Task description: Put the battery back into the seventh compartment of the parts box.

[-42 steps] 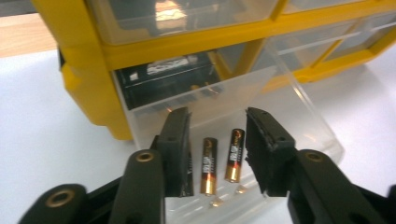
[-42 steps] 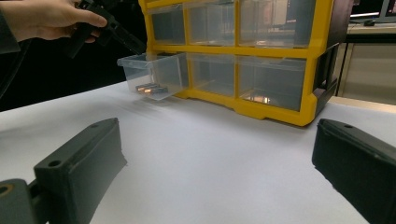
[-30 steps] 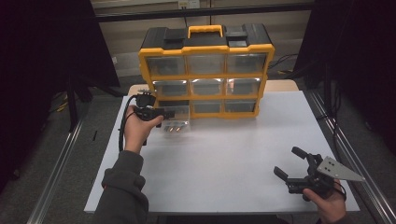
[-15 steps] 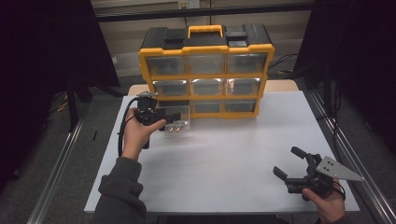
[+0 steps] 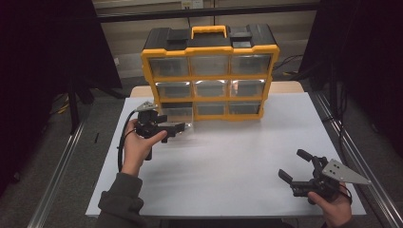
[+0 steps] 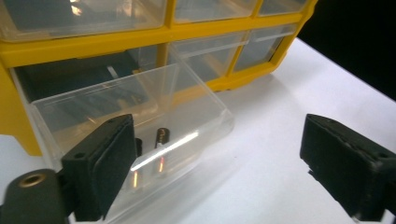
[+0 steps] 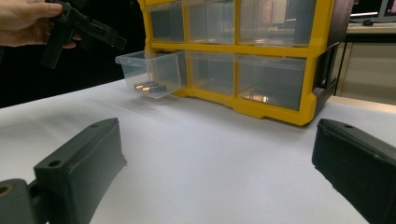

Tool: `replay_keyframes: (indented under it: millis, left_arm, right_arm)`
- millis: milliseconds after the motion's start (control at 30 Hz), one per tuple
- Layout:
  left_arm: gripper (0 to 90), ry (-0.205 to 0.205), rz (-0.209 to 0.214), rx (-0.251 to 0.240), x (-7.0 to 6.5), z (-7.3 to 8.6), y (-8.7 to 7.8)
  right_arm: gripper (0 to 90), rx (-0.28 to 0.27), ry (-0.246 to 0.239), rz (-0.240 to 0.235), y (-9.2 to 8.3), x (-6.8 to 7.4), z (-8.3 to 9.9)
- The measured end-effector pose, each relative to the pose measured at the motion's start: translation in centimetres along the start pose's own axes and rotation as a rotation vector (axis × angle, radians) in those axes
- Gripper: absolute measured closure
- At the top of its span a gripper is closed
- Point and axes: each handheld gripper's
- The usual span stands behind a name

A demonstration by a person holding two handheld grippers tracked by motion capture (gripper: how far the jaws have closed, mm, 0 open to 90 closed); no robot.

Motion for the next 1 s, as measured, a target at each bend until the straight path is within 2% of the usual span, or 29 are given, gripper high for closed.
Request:
replay_keyframes:
  millis: [100, 167, 200, 367, 733, 767, 1000]
  left_arm:
    - [9.3, 0.013, 0.007, -0.029, -0.2, 0.7, -0.4]
    - [8.2, 0.021, 0.026, -0.050, -0.2, 1.2, -0.6]
    - [7.8, 0.018, 0.016, -0.062, -0.3, 1.4, -0.8]
    - [6.7, 0.034, 0.021, -0.099, -0.2, 2.7, -1.3]
    - [5.5, 0.058, 0.036, -0.126, -0.1, 5.5, -2.5]
    - [5.5, 0.066, 0.026, -0.124, 0.0, 5.7, -2.7]
    - [5.7, 0.061, 0.035, -0.136, 0.1, 6.9, -3.7]
  right_arm:
    - [1.5, 0.002, -0.004, 0.000, 0.1, 0.0, 0.0]
    - [1.5, 0.003, -0.001, 0.000, 0.0, -0.1, 0.0]
    - [1.5, 0.003, -0.001, 0.001, 0.0, -0.1, 0.0]
    - [1.5, 0.003, 0.002, -0.004, 0.0, -0.1, 0.1]
    - [1.5, 0.006, -0.006, -0.006, 0.0, 0.0, 0.1]
    - [1.5, 0.005, -0.006, -0.004, 0.0, 0.0, 0.1]
    - [1.5, 0.008, -0.009, -0.007, 0.0, 0.0, 0.1]
Point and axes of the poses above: each handheld gripper's, and its own axes: y roughly forward along the jaws, z roughly out of its underside, x roughly to its left
